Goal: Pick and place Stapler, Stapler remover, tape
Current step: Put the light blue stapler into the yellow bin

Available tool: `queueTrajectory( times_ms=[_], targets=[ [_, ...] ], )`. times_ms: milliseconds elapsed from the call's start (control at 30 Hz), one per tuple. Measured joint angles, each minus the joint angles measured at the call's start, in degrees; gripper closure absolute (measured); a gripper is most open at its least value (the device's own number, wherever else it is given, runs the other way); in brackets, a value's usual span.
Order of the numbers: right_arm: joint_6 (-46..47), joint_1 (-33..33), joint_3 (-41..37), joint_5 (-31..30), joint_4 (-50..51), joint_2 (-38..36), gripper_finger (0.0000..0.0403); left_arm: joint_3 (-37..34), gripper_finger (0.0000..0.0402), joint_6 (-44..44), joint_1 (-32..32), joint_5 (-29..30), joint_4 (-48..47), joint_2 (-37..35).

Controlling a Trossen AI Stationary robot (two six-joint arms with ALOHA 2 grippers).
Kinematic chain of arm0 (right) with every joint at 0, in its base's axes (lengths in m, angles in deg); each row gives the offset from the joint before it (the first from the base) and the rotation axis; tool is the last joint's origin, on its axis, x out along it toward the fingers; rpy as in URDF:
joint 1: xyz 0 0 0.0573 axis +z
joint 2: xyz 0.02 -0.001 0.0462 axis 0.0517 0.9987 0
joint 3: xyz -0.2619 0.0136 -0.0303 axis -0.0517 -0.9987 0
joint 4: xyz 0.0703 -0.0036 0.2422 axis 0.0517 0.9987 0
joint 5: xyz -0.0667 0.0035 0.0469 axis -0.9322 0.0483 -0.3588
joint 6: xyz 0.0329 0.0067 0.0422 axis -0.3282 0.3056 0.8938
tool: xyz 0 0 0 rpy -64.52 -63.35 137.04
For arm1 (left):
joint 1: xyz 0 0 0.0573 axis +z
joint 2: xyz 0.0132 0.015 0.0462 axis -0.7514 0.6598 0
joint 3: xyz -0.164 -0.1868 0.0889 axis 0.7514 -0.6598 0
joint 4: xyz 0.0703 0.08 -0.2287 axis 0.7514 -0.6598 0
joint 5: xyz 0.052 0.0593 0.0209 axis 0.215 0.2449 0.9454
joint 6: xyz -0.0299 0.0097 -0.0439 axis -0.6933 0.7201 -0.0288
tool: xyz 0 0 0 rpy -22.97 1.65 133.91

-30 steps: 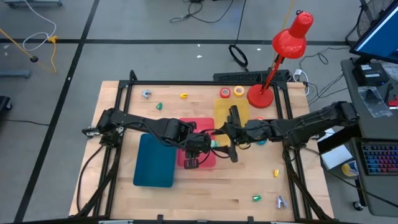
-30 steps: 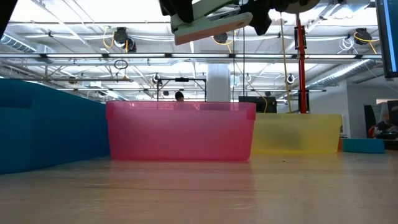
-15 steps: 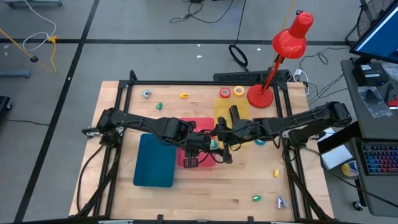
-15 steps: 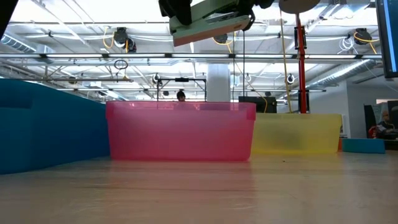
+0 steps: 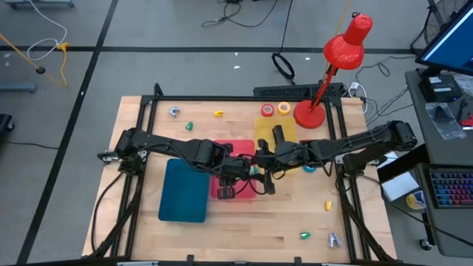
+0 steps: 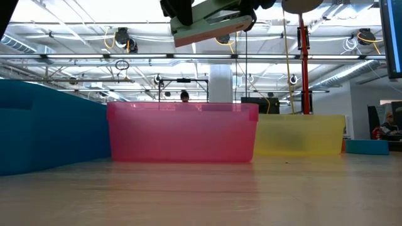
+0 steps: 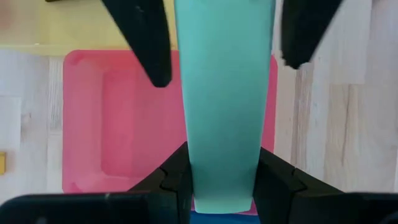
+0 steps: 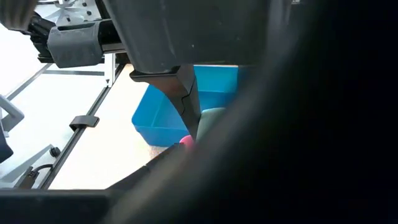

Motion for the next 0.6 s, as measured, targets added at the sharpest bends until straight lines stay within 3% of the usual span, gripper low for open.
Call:
queueTrajectory(
  times_ms=[200,600],
  targets=[
    [-0.16,0.02,0.00,0.02,0.03,0.00,0.0283,0.00,0.0280,-0.20,0.09,-0.30,0.02,0.00],
    [-0.09,0.04,0.00,-0.30,0.04,0.00,0.0283,0.00,0.0280,0.03,0.07,-0.31,0.04,0.00]
  ],
)
